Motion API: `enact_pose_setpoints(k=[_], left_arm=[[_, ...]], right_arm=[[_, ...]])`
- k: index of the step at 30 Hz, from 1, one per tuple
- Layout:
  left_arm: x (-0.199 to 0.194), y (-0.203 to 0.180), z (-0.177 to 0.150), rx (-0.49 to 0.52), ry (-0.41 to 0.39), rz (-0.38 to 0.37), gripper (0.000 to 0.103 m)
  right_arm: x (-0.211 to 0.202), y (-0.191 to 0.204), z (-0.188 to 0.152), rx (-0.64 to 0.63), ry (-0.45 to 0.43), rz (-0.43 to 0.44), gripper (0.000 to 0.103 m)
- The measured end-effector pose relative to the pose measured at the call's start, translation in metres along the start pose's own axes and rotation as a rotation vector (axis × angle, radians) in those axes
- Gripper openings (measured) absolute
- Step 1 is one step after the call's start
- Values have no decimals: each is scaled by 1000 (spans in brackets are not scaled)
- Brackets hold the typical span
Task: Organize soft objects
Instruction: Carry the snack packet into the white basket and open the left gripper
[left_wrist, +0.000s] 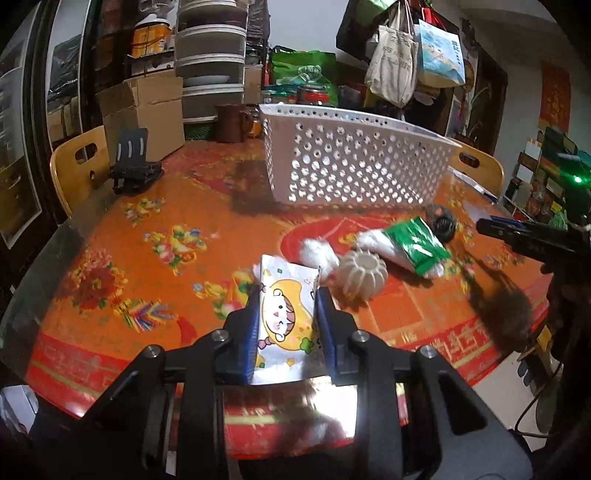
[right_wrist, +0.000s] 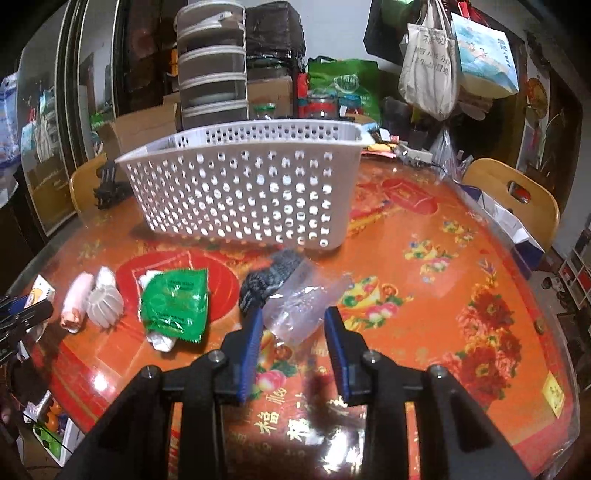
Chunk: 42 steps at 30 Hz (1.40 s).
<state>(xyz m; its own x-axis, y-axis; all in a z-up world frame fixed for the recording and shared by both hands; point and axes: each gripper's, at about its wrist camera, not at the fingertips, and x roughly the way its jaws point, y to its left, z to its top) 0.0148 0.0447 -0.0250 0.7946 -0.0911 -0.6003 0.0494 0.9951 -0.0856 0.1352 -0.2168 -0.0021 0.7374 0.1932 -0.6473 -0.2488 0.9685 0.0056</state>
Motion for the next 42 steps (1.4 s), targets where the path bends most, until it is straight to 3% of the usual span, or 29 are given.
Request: enact_pose_setpoints(k=[18, 30, 35, 39, 42], left_arm=[[6, 2, 81, 6, -76, -9, 26], [23, 3, 187, 44, -123, -17, 26], [57, -2, 234, 53, -88, -16, 26], [102, -8, 270, 53, -10, -18, 26], [140, -15, 288, 66, 60, -3, 26]], right_arm=[[-26, -12, 30, -11, -83, 54, 32], [-31, -25, 93, -45, -137, 73, 32], [-17, -28, 128, -87, -146, 67, 32], [14, -37, 158, -87, -97, 92, 32], [43, -34, 179, -128, -41, 64, 32]])
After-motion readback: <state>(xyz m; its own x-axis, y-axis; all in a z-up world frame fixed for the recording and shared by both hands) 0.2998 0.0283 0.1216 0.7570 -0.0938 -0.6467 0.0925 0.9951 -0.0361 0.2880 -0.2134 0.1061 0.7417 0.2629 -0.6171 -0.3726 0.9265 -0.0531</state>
